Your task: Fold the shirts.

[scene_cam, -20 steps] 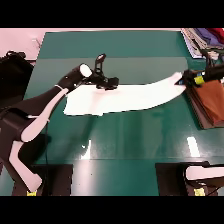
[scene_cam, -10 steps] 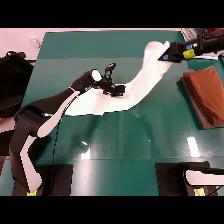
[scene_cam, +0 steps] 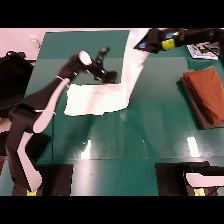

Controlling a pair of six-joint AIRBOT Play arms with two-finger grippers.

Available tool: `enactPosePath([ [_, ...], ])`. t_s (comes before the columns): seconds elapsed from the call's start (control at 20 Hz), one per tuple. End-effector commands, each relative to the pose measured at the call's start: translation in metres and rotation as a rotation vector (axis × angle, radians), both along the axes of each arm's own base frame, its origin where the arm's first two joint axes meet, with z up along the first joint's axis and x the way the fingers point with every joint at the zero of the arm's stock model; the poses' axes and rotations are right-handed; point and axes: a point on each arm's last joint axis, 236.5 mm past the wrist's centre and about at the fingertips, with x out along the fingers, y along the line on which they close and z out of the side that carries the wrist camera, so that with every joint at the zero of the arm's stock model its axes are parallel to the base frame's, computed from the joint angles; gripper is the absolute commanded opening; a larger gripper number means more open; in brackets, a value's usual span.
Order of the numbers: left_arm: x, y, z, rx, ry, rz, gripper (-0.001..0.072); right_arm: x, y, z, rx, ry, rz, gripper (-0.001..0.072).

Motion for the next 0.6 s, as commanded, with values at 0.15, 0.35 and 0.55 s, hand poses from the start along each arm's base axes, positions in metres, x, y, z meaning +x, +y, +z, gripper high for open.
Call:
enactPosePath([
  [0.15, 0.036, 0.160, 0.138, 0.094, -0.243, 0.220, 0.0023, -0.028, 0.151, -0.009, 0.207, -0.041, 0.192, 0.0016],
  [0.35, 0.021, 0.223, 0.200, 0.121, -0.361, 0.334, 0.0023, -0.051, 0.237, -0.060, 0.273, -0.016, 0.276, 0.0374],
  [0.55, 0.010, 0.235, 0.215, 0.144, -0.390, 0.342, 0.0023, -0.048, 0.222, -0.081, 0.223, 0.029, 0.317, 0.0442],
])
